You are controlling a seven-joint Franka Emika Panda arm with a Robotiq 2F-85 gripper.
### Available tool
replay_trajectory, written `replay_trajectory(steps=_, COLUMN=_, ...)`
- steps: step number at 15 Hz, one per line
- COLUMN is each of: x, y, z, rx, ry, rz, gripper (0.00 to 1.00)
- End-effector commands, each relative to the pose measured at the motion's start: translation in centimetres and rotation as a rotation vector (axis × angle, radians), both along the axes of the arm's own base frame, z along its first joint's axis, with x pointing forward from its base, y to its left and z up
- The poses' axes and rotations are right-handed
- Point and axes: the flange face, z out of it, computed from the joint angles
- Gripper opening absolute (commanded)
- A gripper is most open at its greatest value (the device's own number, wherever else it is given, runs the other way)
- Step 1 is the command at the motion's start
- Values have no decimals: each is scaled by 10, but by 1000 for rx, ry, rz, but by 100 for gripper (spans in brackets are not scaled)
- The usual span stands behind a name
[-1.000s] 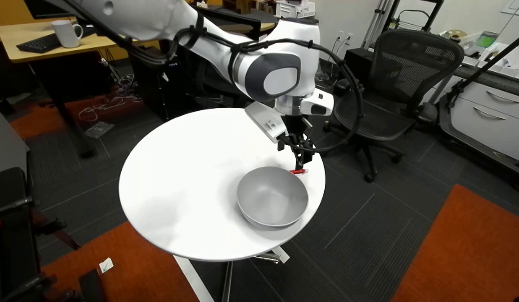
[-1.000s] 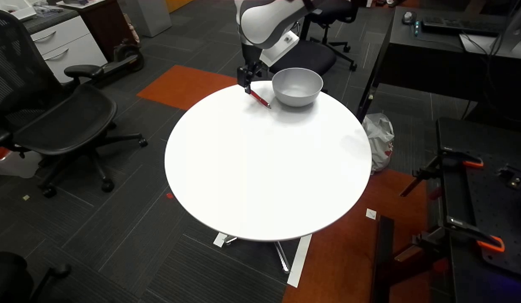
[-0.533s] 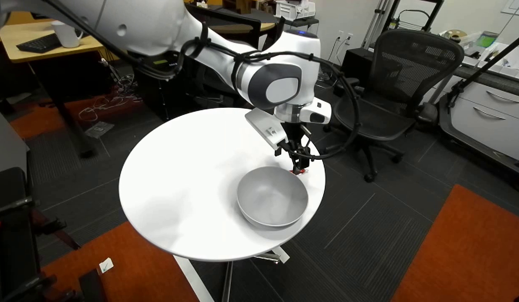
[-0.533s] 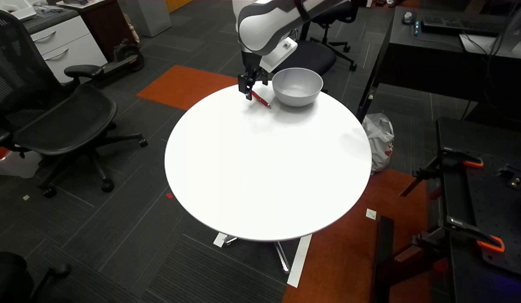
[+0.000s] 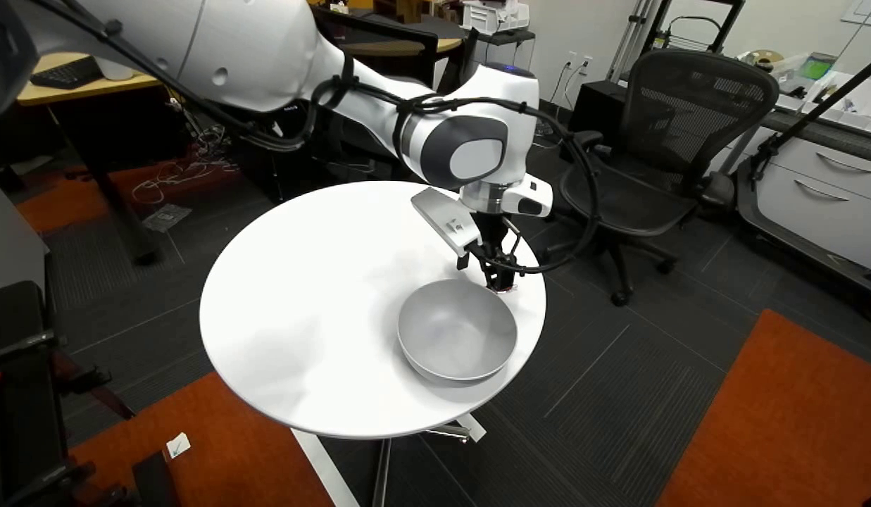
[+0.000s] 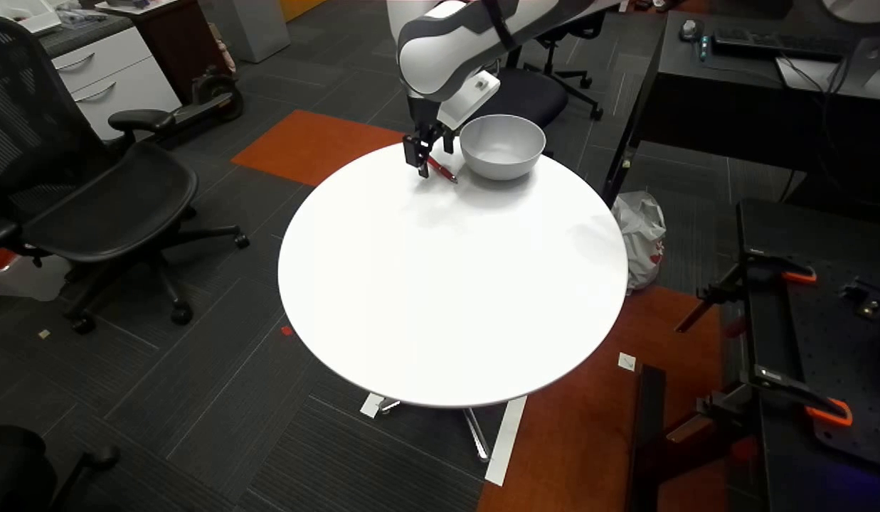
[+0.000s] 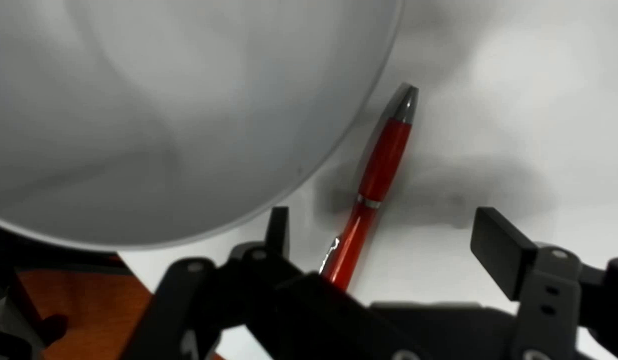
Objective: Pick up the pen and put it in the bowl, remove the pen from the bowl and put it back on the table
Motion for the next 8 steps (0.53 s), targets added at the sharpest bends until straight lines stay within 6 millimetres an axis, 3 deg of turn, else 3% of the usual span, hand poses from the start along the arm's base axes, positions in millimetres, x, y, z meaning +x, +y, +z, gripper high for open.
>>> replay_trajectory(steps=1, x=5, y=-3, z=1, rx=16, ry=15, rz=20, gripper=63)
replay_trajectory(steps=8, x=7, y=-5, z=-1, rx=19, ry=22, rz=12, gripper=9)
